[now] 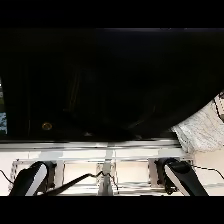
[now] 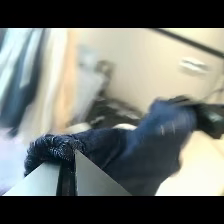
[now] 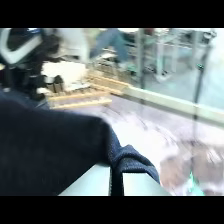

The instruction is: Fold the clothes and pants, and hang the long-sleeved shirts on hangers.

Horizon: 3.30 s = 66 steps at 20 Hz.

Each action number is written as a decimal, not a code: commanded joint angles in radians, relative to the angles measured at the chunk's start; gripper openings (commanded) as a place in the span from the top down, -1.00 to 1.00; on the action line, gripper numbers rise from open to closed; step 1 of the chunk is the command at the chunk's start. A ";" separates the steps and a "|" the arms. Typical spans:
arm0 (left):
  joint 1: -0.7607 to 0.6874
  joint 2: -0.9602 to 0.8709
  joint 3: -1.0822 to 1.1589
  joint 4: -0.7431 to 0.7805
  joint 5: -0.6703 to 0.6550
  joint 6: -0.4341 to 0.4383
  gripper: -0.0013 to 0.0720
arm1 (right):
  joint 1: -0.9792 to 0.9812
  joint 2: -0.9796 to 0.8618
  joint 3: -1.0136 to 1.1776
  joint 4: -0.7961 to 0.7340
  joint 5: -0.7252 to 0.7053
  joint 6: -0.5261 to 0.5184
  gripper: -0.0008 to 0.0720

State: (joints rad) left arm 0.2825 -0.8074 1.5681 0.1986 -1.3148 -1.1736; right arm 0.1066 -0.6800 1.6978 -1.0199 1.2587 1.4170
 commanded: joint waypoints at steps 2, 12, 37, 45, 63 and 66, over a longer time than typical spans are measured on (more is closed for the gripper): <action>-0.113 -0.084 -0.272 0.234 0.082 -0.117 0.94 | 0.000 -0.328 -0.031 -0.096 0.058 0.083 0.89; -0.278 -0.902 -0.299 0.157 0.565 -0.016 0.94 | 0.002 -1.039 -0.082 0.034 -0.240 -0.021 0.89; -0.001 -1.000 -0.181 0.587 0.021 -0.042 0.48 | 0.366 -0.846 -0.624 0.181 0.032 -0.157 -0.55; 0.114 -0.819 -0.135 0.586 0.010 -0.041 -0.34 | -0.006 -0.630 -0.923 0.313 -0.156 -0.051 -0.94; -0.345 -0.923 -0.136 0.534 0.121 0.055 0.71 | -0.056 -0.836 -0.595 -0.104 -0.285 0.114 0.88; -0.433 -1.012 -0.136 0.534 0.168 -0.024 0.73 | -0.138 -0.789 -0.489 -0.196 -0.192 0.078 0.89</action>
State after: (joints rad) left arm -0.0689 -1.7485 1.4319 0.7330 -1.1847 -1.1404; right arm 0.0463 -1.5074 1.1049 -0.9588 0.9756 1.4220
